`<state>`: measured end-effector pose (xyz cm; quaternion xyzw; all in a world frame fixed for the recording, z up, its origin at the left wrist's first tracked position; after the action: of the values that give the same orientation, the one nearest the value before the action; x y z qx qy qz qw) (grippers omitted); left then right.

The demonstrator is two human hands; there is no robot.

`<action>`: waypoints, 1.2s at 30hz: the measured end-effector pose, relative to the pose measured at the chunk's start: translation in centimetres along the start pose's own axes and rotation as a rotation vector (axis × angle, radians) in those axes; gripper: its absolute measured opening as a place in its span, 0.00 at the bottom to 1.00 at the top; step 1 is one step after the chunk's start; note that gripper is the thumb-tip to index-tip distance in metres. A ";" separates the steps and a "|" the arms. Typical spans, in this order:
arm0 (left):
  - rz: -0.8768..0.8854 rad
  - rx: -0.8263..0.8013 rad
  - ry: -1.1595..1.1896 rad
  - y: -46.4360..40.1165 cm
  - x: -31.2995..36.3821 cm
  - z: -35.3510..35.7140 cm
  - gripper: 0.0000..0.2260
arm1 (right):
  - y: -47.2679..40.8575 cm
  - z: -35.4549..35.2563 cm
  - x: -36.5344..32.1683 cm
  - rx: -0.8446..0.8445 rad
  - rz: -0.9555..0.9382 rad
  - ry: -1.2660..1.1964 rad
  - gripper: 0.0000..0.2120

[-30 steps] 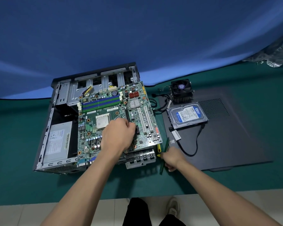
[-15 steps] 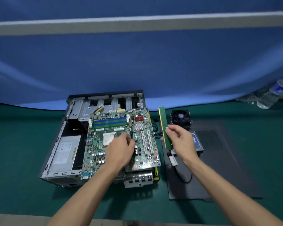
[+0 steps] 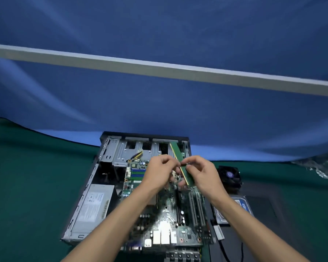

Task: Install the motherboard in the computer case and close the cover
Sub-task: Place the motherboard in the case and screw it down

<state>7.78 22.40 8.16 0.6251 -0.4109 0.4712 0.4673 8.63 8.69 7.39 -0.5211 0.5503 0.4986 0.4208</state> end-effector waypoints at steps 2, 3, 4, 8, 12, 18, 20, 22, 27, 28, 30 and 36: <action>-0.013 -0.022 0.007 -0.9 0.2 -0.7 0.10 | -0.7 0.8 -0.3 -0.008 0.006 0.027 0.12; -0.019 -0.036 0.003 -1.3 0.2 -1.0 0.09 | -1.0 1.1 -0.5 -0.013 0.000 0.049 0.13; -0.023 -0.054 -0.008 -1.7 0.3 -1.3 0.09 | -1.1 1.3 -0.6 -0.019 -0.015 0.078 0.15; -0.011 -0.110 -0.064 -3.0 0.5 -2.9 0.10 | -1.7 2.4 -1.0 -0.057 -0.147 0.322 0.11; 0.074 -0.172 -0.082 -3.9 0.5 -4.3 0.13 | -2.8 2.8 -1.3 -0.010 -0.386 0.723 0.04; 0.284 -0.143 -0.142 -5.0 0.0 -5.9 0.07 | -4.4 4.3 -1.3 -0.035 -0.569 0.847 0.05; 0.202 -0.105 -0.014 -5.5 -0.4 -6.5 0.07 | -5.1 4.7 -1.0 -0.051 -0.442 0.738 0.08; 0.132 -0.066 0.036 -5.9 -1.0 -7.3 0.07 | -5.8 5.1 -0.8 -0.084 -0.256 0.537 0.08; 0.048 0.030 -0.092 -6.7 -4.0 -9.7 0.11 | -6.2 6.5 -0.4 -0.094 -0.353 0.761 0.08; 0.009 0.079 -0.092 -7.0 -4.9 -10.3 0.12 | -6.3 6.9 -0.2 -0.093 -0.391 0.802 0.09; -0.058 0.201 -0.118 -7.4 -7.0 -11.3 0.13 | -6.4 7.7 0.2 -0.114 -0.412 0.836 0.10; -0.129 0.301 -0.332 -7.8 -11.5 -11.8 0.14 | -6.5 9.0 2.3 -0.145 -0.356 0.885 0.11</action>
<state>10.30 36.46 -3.12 0.7816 -0.3663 0.3872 0.3240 14.31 17.48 3.04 -0.7973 0.5427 0.1864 0.1875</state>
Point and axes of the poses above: each hand's wrist, its own y-axis away from the middle knuckle, its own z-axis out of the palm, x = y × z, the point moved 2 cm from there along -y, towards the middle knuckle, and after that the axes turned 9 degrees about x, right-handed, at the moved point
